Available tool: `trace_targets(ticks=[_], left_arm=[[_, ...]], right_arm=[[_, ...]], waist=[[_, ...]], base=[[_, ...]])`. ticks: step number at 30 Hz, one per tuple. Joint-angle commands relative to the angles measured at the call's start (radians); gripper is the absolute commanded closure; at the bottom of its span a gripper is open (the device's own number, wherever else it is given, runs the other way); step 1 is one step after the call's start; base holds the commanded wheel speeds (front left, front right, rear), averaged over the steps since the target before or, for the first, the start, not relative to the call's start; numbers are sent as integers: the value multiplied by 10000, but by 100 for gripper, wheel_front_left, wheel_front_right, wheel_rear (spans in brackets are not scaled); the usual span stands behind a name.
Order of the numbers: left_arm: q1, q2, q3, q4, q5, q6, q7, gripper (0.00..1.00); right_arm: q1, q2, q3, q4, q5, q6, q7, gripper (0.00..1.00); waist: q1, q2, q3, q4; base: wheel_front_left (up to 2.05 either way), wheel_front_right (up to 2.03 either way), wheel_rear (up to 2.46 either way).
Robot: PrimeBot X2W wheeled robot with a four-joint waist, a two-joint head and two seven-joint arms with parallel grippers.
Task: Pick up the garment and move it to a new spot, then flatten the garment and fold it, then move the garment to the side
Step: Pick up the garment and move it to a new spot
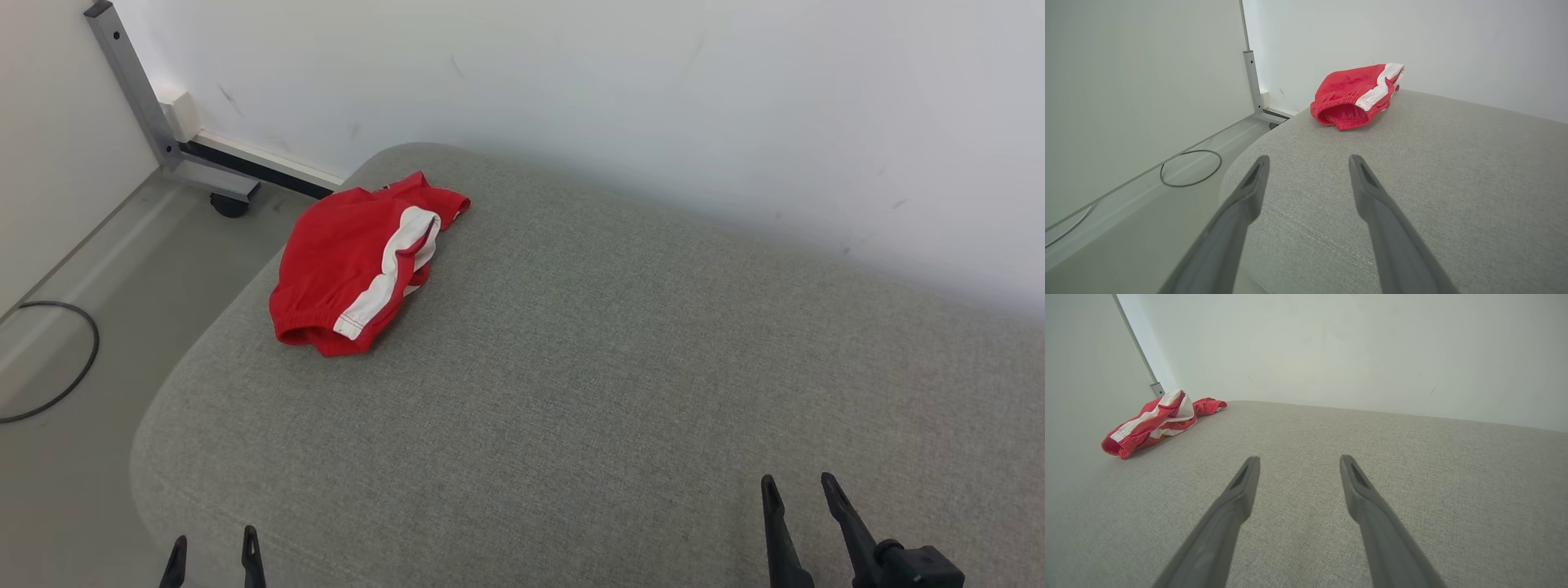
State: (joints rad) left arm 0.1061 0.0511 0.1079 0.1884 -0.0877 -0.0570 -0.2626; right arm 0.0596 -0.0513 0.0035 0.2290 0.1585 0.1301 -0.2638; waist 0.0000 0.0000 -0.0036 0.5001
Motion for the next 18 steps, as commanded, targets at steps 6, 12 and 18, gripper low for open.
trace_targets(ticks=[6,12,18], left_arm=[[100,-15,109,-5,-116,97,-25,0],[-540,-13,509,43,-288,-52,-24,0],[-1487,192,662,221,-68,-310,-26,0]], right_arm=[[-44,18,108,28,79,6,-8,0],[-213,15,292,-45,-65,6,-8,0],[-619,17,479,-149,-307,6,-7,0]], waist=[[0,0,0,-140],[0,0,141,-511],[0,0,574,-1081]], base=[[0,0,0],[0,0,0],[0,0,0]])
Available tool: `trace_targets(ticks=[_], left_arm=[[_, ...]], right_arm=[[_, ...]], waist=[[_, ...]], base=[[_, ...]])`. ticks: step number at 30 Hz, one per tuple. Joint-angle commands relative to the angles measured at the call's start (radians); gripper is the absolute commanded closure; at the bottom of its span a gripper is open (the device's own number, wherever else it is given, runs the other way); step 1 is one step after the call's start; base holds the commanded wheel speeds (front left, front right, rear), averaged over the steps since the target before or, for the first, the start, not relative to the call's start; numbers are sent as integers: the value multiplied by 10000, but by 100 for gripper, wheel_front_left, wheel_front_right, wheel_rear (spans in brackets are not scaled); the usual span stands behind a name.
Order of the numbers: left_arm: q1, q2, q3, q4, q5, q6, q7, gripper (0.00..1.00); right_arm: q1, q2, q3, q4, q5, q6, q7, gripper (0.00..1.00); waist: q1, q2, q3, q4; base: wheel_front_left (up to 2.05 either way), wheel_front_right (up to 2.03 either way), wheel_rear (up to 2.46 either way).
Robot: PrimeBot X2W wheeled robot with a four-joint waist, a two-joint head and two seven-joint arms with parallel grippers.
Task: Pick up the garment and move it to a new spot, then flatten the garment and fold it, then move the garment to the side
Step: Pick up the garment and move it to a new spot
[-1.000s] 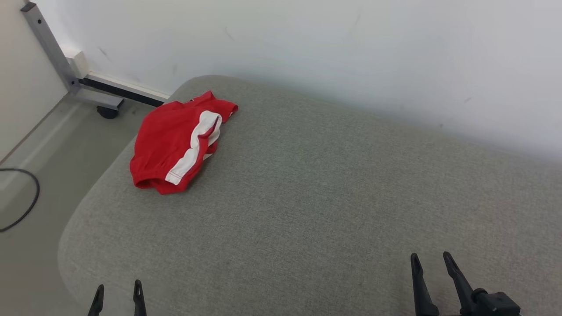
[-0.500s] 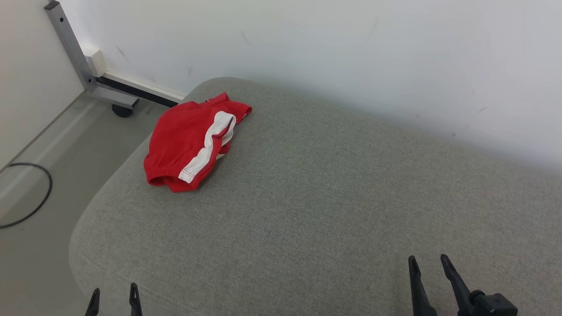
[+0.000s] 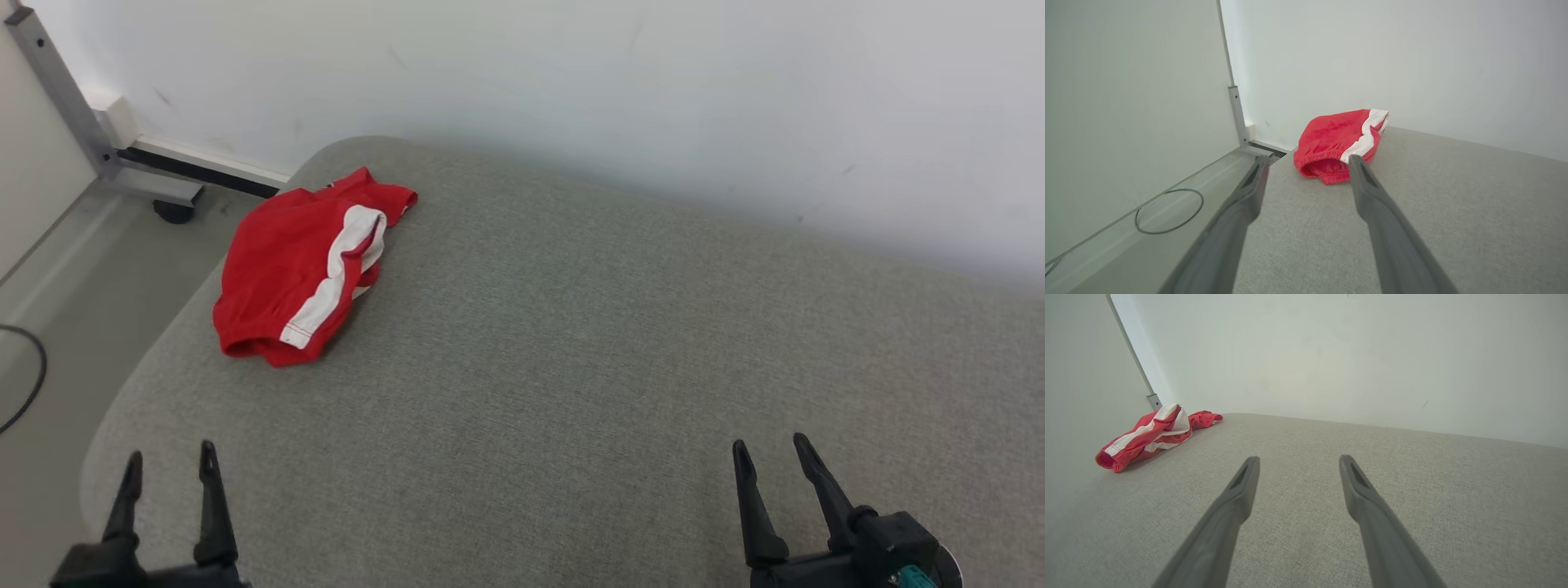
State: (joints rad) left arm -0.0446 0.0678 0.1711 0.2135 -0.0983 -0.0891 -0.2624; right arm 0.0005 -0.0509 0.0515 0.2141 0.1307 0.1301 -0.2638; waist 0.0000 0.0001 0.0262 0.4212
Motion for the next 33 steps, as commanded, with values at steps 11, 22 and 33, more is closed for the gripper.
trace_targets(ticks=[11,22,33], left_arm=[[-2909,1094,838,941,-590,-320,-25,0],[-5261,2944,778,2609,-1215,-418,746,0],[-6643,4462,983,4226,-1798,-373,2517,0]], right_arm=[[-1070,-62,403,-463,-134,6,-8,0],[-1834,9,333,-675,213,6,-7,0],[-2131,16,402,-783,597,6,-8,0]], waist=[[0,-1,1764,-2401],[0,-1,2876,-4200],[0,-1,3515,-5027]], base=[[0,0,0],[0,0,0],[0,0,0]])
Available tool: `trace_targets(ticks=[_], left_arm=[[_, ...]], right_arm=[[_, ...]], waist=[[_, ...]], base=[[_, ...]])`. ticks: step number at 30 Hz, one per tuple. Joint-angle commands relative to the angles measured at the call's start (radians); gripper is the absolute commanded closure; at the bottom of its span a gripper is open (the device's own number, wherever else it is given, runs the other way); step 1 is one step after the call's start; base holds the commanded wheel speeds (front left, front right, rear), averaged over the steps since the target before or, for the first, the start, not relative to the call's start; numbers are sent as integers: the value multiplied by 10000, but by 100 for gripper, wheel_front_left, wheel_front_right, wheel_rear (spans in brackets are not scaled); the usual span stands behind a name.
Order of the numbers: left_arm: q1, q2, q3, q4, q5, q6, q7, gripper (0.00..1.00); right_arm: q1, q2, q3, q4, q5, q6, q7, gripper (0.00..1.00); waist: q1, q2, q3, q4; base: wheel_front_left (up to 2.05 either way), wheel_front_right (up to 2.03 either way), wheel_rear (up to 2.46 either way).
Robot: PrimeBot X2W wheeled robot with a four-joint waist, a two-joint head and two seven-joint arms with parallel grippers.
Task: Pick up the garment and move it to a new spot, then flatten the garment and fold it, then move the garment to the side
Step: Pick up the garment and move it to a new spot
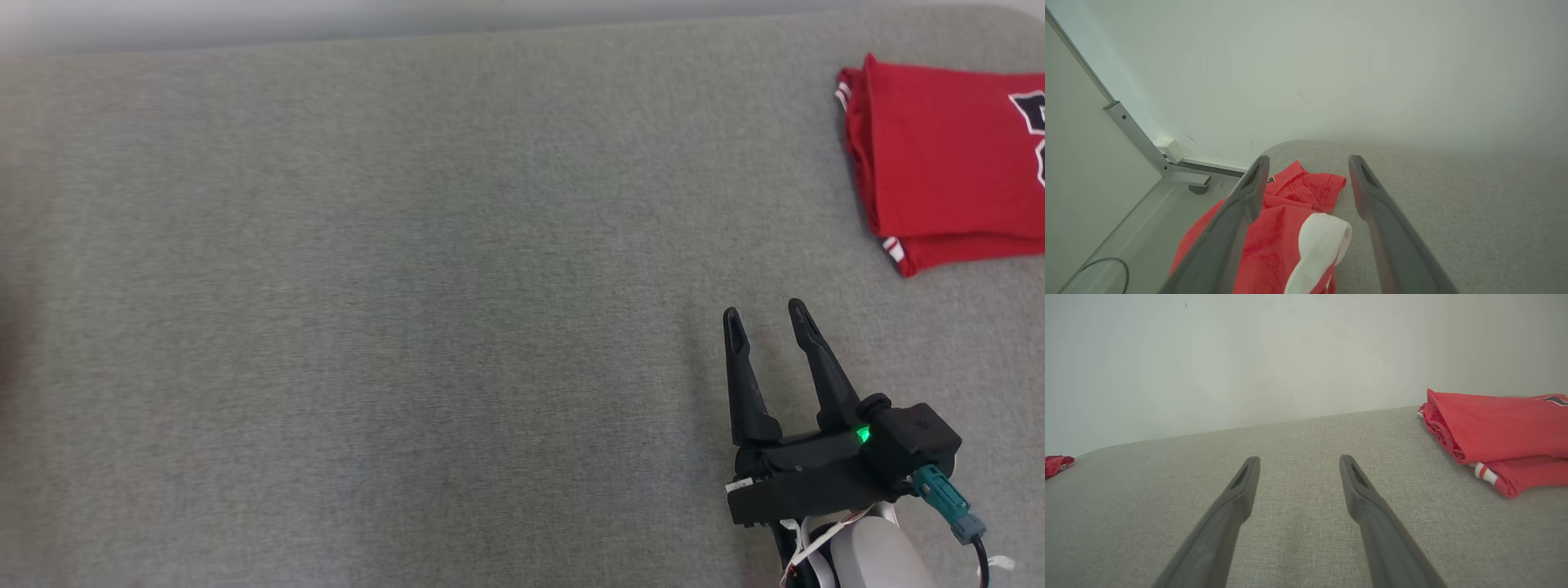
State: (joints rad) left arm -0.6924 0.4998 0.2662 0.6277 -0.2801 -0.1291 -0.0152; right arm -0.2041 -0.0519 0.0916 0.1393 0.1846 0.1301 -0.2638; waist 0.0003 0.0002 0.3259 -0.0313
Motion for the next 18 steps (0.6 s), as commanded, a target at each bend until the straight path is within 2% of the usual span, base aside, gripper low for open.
trace_targets(ticks=[1,7,18], left_arm=[[-262,189,23,247,-1,60,228,0],[-509,531,-149,1435,-55,141,1786,0],[-362,305,-194,2718,-458,603,4520,0]], right_arm=[[-101,27,2,-52,62,6,-8,0],[-145,27,-6,-47,35,6,-8,0],[-101,24,-26,-22,-67,6,-8,0]], waist=[[-3,-2,555,-520],[-3,-2,644,-575],[-3,-2,571,-533]], base=[[0,0,0],[0,0,0],[0,0,0]])
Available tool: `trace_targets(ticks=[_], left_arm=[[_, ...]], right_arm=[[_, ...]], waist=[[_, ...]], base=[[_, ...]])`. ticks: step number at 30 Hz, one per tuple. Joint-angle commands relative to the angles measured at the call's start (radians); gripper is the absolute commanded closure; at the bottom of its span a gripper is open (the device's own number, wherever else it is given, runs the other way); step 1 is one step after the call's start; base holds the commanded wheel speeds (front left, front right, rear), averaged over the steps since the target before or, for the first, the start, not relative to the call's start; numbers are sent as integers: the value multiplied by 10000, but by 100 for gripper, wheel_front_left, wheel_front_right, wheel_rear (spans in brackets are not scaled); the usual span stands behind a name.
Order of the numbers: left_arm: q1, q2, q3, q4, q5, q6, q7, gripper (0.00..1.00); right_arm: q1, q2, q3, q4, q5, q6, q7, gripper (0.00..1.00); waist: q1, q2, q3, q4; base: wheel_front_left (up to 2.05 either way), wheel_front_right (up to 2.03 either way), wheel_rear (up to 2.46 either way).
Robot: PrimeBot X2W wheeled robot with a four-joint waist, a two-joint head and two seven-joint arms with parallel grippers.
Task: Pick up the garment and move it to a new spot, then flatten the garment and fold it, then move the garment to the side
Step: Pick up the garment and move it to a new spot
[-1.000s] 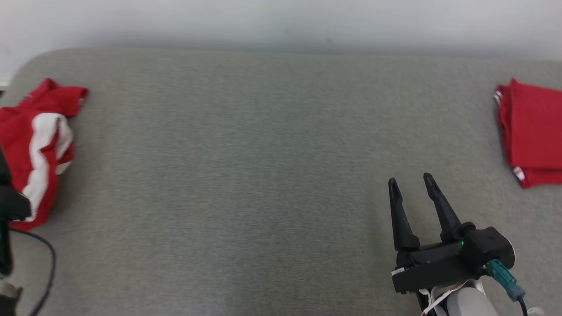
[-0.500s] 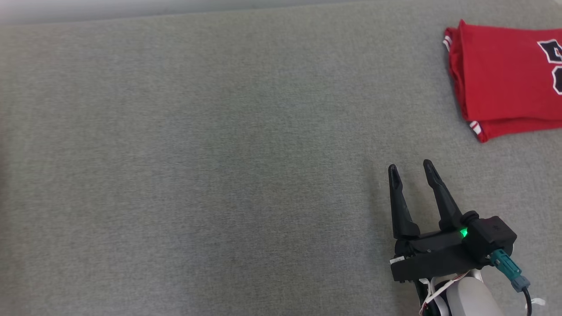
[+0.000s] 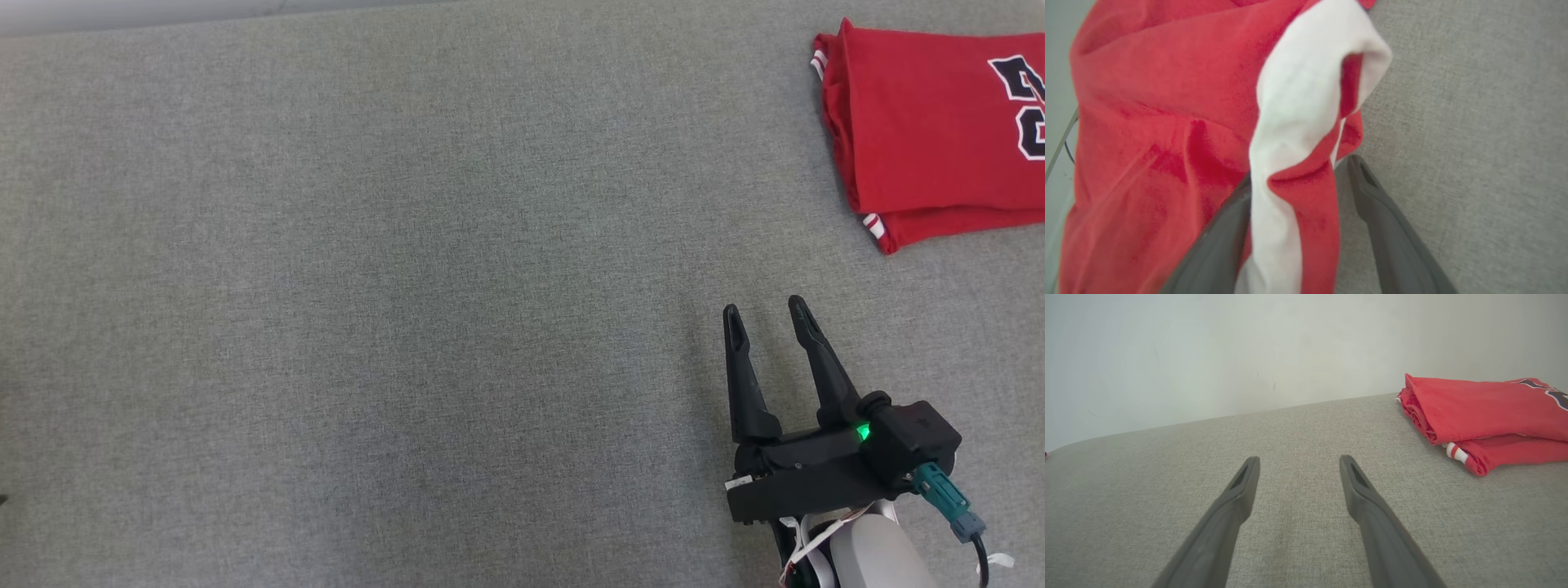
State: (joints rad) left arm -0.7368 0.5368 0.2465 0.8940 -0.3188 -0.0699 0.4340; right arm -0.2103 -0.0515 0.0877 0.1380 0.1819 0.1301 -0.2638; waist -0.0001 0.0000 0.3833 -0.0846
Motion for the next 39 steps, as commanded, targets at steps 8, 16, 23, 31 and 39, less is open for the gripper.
trace_targets(ticks=[8,16,23,31,39], left_arm=[[322,-244,-221,-332,15,270,204,71],[240,-194,-436,-1419,241,233,-1140,100],[-234,-428,-562,-2602,207,55,-2899,100],[-941,-984,-1487,-5051,360,-252,-3861,100],[-1532,-1538,-2221,-6856,102,-358,-3533,100]], right_arm=[[-20,21,-15,75,-42,6,-8,0],[74,20,-34,177,-10,6,-8,0],[255,20,19,261,47,6,-6,0],[485,19,7,345,148,6,-8,0],[539,19,90,402,372,6,-8,0]], waist=[[1,0,-17,26],[1,0,-406,212],[1,0,-857,309],[1,0,-1483,84],[1,0,-1696,-591]], base=[[0,0,0],[0,0,0],[0,0,0],[0,0,0],[0,0,0]])
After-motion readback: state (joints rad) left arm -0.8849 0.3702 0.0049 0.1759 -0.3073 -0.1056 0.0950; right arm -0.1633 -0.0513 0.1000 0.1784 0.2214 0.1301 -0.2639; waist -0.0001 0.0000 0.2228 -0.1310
